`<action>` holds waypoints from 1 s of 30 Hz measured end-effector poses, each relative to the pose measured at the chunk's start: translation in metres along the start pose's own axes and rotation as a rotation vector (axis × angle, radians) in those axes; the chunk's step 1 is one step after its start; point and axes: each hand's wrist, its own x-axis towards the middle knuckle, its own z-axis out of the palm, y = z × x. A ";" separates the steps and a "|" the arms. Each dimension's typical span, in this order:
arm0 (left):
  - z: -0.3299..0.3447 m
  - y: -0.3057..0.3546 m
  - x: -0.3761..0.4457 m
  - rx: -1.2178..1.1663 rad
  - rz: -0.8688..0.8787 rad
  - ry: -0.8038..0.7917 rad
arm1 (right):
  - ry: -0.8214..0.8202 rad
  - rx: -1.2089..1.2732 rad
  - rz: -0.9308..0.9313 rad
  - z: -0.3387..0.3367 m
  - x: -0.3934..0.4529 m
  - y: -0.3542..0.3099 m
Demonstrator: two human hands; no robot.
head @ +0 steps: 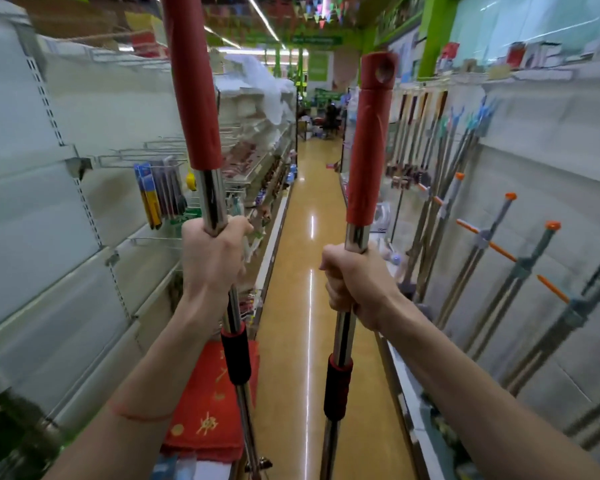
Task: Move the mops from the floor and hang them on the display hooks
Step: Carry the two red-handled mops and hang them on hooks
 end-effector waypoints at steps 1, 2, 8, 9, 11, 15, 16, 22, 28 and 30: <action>0.007 -0.008 0.014 0.024 0.002 0.011 | -0.023 0.005 0.006 -0.006 0.020 0.003; 0.012 -0.014 0.026 0.047 0.006 0.027 | -0.047 0.010 0.011 -0.010 0.038 0.005; 0.025 -0.046 0.097 0.092 0.025 0.181 | -0.232 0.029 0.019 -0.013 0.151 0.016; 0.025 -0.051 0.109 0.099 0.022 0.199 | -0.259 0.035 0.022 -0.011 0.168 0.018; 0.021 -0.060 0.133 0.114 0.021 0.234 | -0.311 0.037 0.026 -0.006 0.201 0.020; 0.011 -0.077 0.177 0.152 0.054 0.278 | -0.396 0.053 0.015 0.008 0.262 0.024; 0.008 -0.079 0.187 0.167 0.060 0.298 | -0.412 0.057 0.017 0.013 0.275 0.025; -0.007 -0.085 0.237 0.217 0.076 0.395 | -0.516 0.055 -0.005 0.047 0.348 0.028; -0.028 -0.090 0.272 0.306 0.060 0.613 | -0.701 0.090 0.011 0.092 0.417 0.043; -0.034 -0.091 0.278 0.362 0.070 0.691 | -0.773 0.112 0.030 0.109 0.439 0.051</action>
